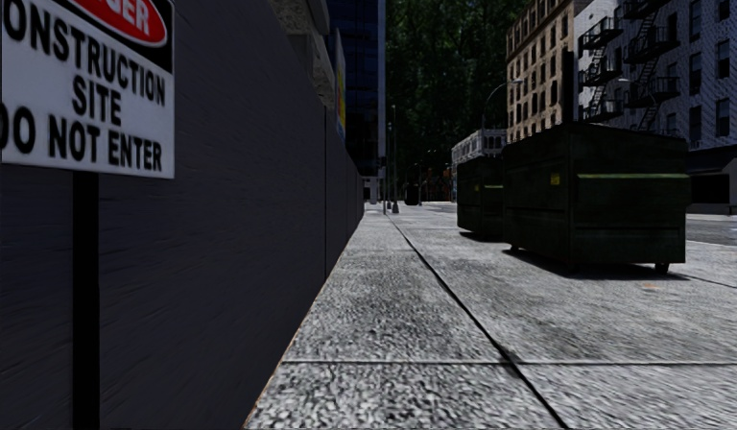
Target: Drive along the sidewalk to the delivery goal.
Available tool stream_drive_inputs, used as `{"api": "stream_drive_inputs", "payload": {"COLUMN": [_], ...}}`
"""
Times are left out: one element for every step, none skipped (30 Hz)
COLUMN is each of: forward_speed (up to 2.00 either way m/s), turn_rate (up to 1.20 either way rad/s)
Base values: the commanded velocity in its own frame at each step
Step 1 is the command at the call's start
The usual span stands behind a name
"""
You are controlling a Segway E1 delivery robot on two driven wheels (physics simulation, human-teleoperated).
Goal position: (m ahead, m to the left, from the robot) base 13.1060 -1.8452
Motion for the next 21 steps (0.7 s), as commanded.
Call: {"api": "stream_drive_inputs", "payload": {"forward_speed": [2.00, 2.00, 2.00, 2.00, 2.00, 2.00, 2.00, 2.00, 2.00, 2.00, 2.00, 2.00, 2.00, 2.00, 2.00, 2.00, 2.00, 2.00, 2.00, 2.00, 2.00], "turn_rate": [0.00, 0.00, 0.00, 0.00, 0.00, 0.00, 0.00, 0.00, 0.00, 0.00, 0.00, 0.00, 0.00, 0.00, 0.00, 0.00, 0.00, 0.00, 0.00, 0.00, 0.00]}}
